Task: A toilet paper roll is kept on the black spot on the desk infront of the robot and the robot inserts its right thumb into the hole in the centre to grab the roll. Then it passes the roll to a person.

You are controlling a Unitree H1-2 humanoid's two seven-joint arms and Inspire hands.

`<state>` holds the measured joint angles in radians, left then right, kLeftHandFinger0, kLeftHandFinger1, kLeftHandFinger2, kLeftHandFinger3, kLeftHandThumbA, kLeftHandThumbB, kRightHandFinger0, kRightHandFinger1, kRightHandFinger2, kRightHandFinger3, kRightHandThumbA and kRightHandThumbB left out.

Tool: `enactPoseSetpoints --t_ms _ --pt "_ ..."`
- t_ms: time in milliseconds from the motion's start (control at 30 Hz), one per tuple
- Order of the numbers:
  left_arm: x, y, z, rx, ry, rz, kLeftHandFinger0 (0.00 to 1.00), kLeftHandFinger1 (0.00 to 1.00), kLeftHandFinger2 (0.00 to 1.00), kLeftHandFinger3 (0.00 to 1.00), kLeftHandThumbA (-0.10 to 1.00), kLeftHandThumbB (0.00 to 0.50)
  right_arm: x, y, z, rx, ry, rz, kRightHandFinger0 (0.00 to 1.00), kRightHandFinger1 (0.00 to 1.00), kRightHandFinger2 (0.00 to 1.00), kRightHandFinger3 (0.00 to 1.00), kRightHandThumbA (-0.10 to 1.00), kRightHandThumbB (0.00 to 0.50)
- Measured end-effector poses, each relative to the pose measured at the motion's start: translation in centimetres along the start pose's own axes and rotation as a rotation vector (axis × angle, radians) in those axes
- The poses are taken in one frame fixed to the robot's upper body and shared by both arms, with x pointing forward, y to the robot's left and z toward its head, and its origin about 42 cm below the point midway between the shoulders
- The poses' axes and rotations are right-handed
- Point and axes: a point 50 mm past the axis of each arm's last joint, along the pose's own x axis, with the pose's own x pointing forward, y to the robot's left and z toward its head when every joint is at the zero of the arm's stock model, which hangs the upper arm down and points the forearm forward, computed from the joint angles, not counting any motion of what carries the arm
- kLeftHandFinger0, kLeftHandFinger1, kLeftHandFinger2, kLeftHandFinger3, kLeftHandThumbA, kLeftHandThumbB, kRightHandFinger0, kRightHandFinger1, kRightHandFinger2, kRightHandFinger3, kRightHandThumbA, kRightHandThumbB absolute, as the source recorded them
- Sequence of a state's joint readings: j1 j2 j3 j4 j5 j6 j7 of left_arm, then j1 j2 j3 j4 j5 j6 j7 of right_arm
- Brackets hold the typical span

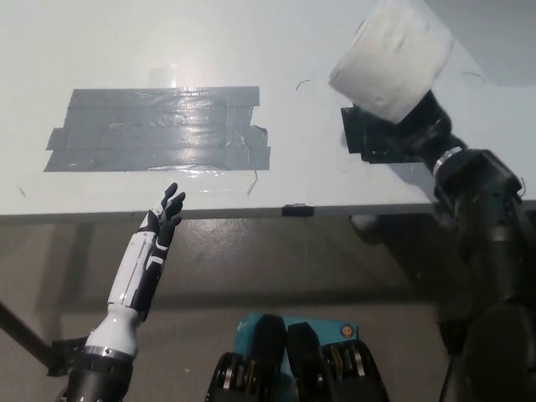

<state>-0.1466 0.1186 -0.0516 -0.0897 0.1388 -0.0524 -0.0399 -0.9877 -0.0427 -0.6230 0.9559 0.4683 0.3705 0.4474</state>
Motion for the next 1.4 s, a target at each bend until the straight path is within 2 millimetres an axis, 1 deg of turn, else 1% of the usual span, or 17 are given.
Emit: enactPoseSetpoints --t_ms 100,167,367,433,567,700,767,867,933,1033,1100,1167,1200,1267,1333,1367,1400 --pt "0.6 0.0 0.2 0.001 -0.009 -0.001 1.00 1.00 1.00 1.00 1.00 0.042 -0.6 0.7 1.2 -0.035 -0.041 0.028 0.00 0.26 0.69 0.95 -0.10 0.156" --pt "1.4 0.0 0.4 0.002 -0.020 -0.003 1.00 1.00 1.00 1.00 1.00 0.028 -1.0 1.5 2.2 -0.054 -0.068 0.052 0.00 0.30 0.71 1.00 -0.10 0.147" --pt "3.0 0.0 1.4 0.003 -0.060 -0.004 1.00 1.00 1.00 1.00 1.00 0.038 -1.5 3.4 4.1 -0.095 -0.105 0.099 0.00 0.30 0.73 1.00 -0.10 0.135" --pt "3.3 0.0 1.7 0.003 -0.070 -0.004 1.00 1.00 1.00 1.00 1.00 0.035 -1.6 4.3 4.9 -0.108 -0.115 0.119 0.00 0.32 0.73 0.97 -0.10 0.117" --pt "3.6 0.0 1.9 0.004 -0.080 -0.004 1.00 1.00 1.00 1.00 1.00 0.052 -1.7 5.8 6.3 -0.139 -0.120 0.151 0.00 0.33 0.72 0.90 -0.10 0.116" --pt "3.7 0.0 2.0 0.006 -0.084 -0.005 1.00 1.00 1.00 1.00 1.00 0.060 -1.4 7.5 7.5 -0.167 -0.121 0.169 0.00 0.35 0.78 1.00 -0.10 0.089" --pt "3.7 -0.1 2.0 0.007 -0.084 -0.007 1.00 1.00 1.00 1.00 1.00 0.061 -1.0 8.4 7.9 -0.192 -0.111 0.169 0.00 0.37 0.82 1.00 -0.10 0.106" --pt "3.7 -0.1 2.0 0.008 -0.083 -0.008 1.00 1.00 1.00 1.00 1.00 0.062 -0.3 9.3 8.2 -0.231 -0.089 0.154 0.00 0.36 0.79 1.00 -0.10 0.106" --pt "3.7 -0.1 2.0 0.009 -0.083 -0.008 1.00 1.00 1.00 1.00 1.00 0.065 0.3 9.7 8.2 -0.269 -0.065 0.134 0.00 0.39 0.82 1.00 -0.10 0.107" --pt "3.7 -0.1 2.0 0.008 -0.083 -0.009 1.00 1.00 1.00 1.00 1.00 0.067 1.4 10.1 8.2 -0.336 -0.020 0.094 0.00 0.50 0.92 1.00 -0.10 0.131" --pt "3.7 -0.1 2.0 0.008 -0.082 -0.009 1.00 1.00 1.00 1.00 1.00 0.067 1.9 10.2 8.1 -0.383 0.005 0.069 0.00 0.54 0.96 1.00 -0.10 0.157" --pt "3.7 -0.1 2.0 0.009 -0.082 -0.009 1.00 1.00 1.00 1.00 1.00 0.067 2.5 10.3 7.8 -0.448 0.039 0.033 0.00 0.57 1.00 1.00 -0.10 0.156" --pt "3.7 -0.1 2.0 0.009 -0.082 -0.010 1.00 1.00 1.00 1.00 1.00 0.066 2.9 10.2 7.6 -0.494 0.062 0.007 0.01 0.58 0.98 1.00 -0.10 0.162" --pt "3.7 -0.2 2.0 0.010 -0.082 -0.011 1.00 1.00 1.00 1.00 1.00 0.069 3.2 9.9 7.2 -0.563 0.096 -0.030 0.03 0.59 0.98 1.00 -0.10 0.128" --pt "3.7 -0.2 2.0 0.010 -0.082 -0.012 1.00 1.00 1.00 1.00 1.00 0.072 3.4 9.4 6.9 -0.620 0.125 -0.063 0.03 0.57 0.96 1.00 -0.10 0.127" --pt "3.7 -0.2 2.0 0.010 -0.082 -0.012 1.00 1.00 1.00 1.00 1.00 0.071 3.6 8.9 6.6 -0.664 0.151 -0.091 0.02 0.56 0.93 1.00 -0.10 0.162" --pt "3.7 -0.2 2.0 0.010 -0.081 -0.012 1.00 1.00 1.00 1.00 1.00 0.071 3.6 8.4 6.4 -0.708 0.175 -0.120 0.00 0.54 0.92 1.00 -0.10 0.152"
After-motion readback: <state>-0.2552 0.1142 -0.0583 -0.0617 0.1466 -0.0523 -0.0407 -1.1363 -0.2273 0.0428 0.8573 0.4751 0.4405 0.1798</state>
